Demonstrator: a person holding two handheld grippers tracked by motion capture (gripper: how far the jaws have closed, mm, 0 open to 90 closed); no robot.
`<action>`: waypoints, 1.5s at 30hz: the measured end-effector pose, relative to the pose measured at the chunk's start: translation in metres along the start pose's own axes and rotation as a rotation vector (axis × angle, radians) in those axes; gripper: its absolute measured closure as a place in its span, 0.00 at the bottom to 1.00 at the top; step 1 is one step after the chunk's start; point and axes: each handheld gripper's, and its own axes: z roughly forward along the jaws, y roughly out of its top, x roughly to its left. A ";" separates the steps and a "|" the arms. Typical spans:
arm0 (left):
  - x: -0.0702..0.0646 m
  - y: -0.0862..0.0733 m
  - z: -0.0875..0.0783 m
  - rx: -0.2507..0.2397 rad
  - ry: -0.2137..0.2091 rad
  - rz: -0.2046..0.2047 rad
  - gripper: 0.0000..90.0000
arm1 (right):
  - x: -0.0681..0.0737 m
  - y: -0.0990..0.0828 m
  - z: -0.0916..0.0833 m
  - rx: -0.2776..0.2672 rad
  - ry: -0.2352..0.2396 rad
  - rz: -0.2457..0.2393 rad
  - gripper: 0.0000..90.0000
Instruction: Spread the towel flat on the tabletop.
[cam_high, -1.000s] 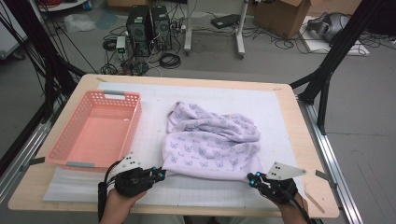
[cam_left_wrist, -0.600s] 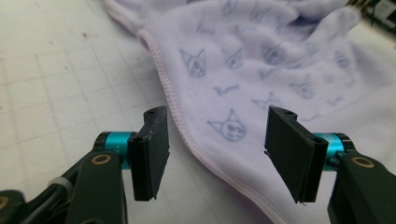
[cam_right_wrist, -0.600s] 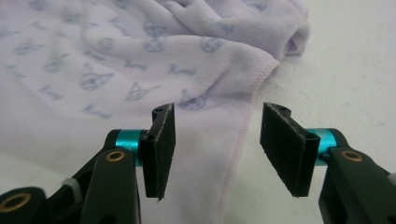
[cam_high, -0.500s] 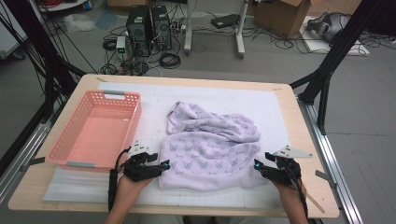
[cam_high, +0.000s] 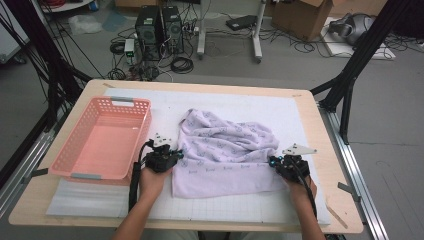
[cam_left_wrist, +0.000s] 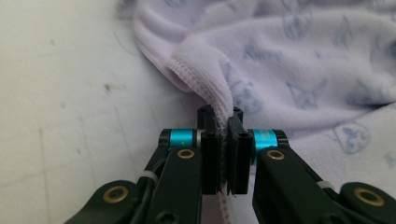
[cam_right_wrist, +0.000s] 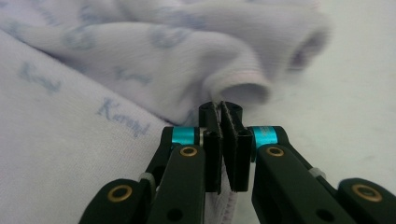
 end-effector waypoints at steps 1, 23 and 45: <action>0.001 0.001 0.002 -0.022 0.010 -0.001 0.95 | -0.003 0.001 0.001 -0.010 -0.022 0.009 0.97; -0.011 -0.046 -0.051 0.043 -0.180 0.015 0.50 | 0.003 -0.034 -0.046 0.021 0.053 0.020 0.63; -0.039 -0.094 -0.109 0.061 -0.193 0.027 0.97 | 0.033 -0.079 -0.105 0.051 0.099 0.027 0.96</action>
